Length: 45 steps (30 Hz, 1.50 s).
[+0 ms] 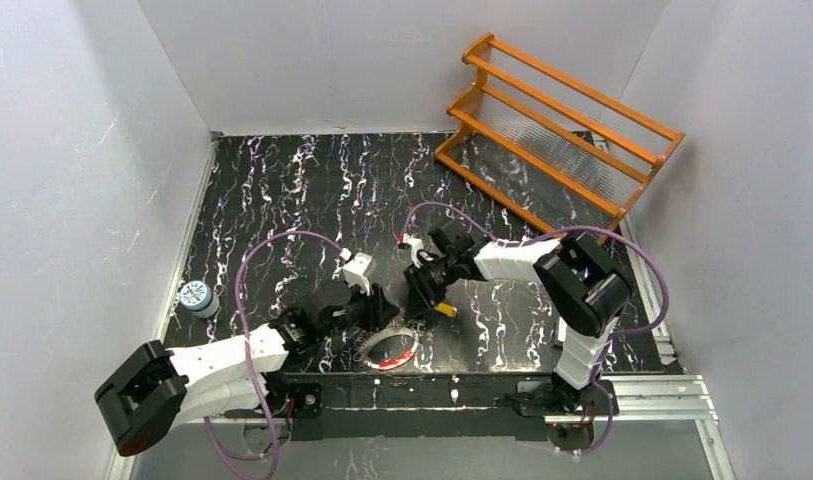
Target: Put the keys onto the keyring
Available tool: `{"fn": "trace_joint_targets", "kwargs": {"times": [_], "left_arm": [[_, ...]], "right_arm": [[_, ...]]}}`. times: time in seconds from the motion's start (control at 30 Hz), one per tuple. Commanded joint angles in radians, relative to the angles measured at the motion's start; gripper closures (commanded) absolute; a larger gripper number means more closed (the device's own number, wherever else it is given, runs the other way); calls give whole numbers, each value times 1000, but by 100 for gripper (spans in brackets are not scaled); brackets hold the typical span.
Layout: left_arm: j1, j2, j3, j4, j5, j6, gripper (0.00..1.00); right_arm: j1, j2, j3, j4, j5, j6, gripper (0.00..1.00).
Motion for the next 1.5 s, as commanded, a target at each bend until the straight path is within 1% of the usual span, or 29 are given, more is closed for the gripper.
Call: {"fn": "trace_joint_targets", "kwargs": {"times": [0.0, 0.17, 0.4, 0.57, 0.63, 0.8, 1.03, 1.3, 1.47], "left_arm": [[-5, -29, 4, 8, -8, 3, 64], [-5, -39, 0, 0, -10, 4, 64], [-6, -48, 0, -8, -14, 6, 64], [-5, -50, 2, -11, -16, 6, 64], [-5, -52, 3, -14, -18, 6, 64], [-5, -63, 3, -23, -22, 8, 64], [-5, -89, 10, -57, -33, 22, 64], [-5, -163, 48, -161, -56, 95, 64], [-5, -220, 70, -174, 3, 185, 66]], "right_arm": [[2, 9, 62, 6, 4, -31, 63], [14, 39, 78, 20, -2, -49, 60], [31, 56, 65, 12, -12, -87, 59], [40, 66, 63, 9, -12, -102, 60], [45, 71, 63, 11, -11, -104, 64], [52, 74, 69, 6, -9, -113, 81], [52, 15, 75, -18, 1, -135, 99], [52, -108, 99, -92, -3, -160, 99], [52, -186, 125, -110, -21, -160, 99]]}}
